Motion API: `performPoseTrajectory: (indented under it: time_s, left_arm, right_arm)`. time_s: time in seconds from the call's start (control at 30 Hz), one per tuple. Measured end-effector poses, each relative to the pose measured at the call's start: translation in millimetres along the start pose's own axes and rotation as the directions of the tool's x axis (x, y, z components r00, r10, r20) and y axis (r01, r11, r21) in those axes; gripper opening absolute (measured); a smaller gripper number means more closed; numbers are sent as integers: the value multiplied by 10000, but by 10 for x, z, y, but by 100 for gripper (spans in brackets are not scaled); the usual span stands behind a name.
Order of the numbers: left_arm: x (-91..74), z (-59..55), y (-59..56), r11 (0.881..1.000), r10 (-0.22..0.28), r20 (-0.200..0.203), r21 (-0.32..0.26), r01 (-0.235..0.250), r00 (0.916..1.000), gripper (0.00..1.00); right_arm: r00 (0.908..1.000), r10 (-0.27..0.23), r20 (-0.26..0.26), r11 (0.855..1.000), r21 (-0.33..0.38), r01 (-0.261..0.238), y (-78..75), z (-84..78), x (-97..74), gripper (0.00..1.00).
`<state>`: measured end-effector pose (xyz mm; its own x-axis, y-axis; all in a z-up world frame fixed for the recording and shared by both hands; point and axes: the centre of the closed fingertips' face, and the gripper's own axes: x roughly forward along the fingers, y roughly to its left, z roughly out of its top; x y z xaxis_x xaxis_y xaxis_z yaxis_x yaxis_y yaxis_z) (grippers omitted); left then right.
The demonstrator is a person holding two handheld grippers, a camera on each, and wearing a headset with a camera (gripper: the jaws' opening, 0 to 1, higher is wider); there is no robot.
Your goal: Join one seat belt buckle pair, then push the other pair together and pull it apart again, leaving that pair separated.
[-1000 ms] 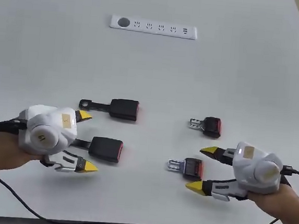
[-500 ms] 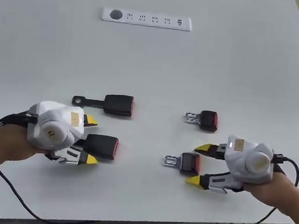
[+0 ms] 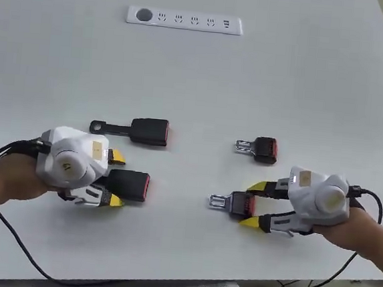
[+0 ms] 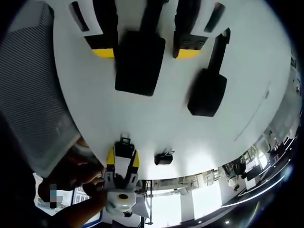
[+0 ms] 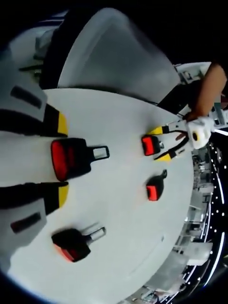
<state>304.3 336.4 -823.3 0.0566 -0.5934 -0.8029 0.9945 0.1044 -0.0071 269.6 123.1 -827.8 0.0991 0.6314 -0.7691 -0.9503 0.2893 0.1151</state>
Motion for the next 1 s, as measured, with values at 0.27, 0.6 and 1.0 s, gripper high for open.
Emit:
performPoseTrajectory:
  time_s: [0.27,0.6,1.0]
  left_arm:
    - [4,-19,24,9995,-188,-35,258,189,9998,42]
    - [8,-42,-8,9968,-401,-87,695,406,9992,36]
    - [18,-47,-9,9967,-428,-139,682,437,9990,35]
  right_arm:
    - [9998,126,143,9997,-220,-123,-10,0,-2,36]
    - [9978,124,658,9999,-82,-119,-14,4,-12,35]
    - [9937,100,1114,9997,225,-126,-22,16,-17,35]
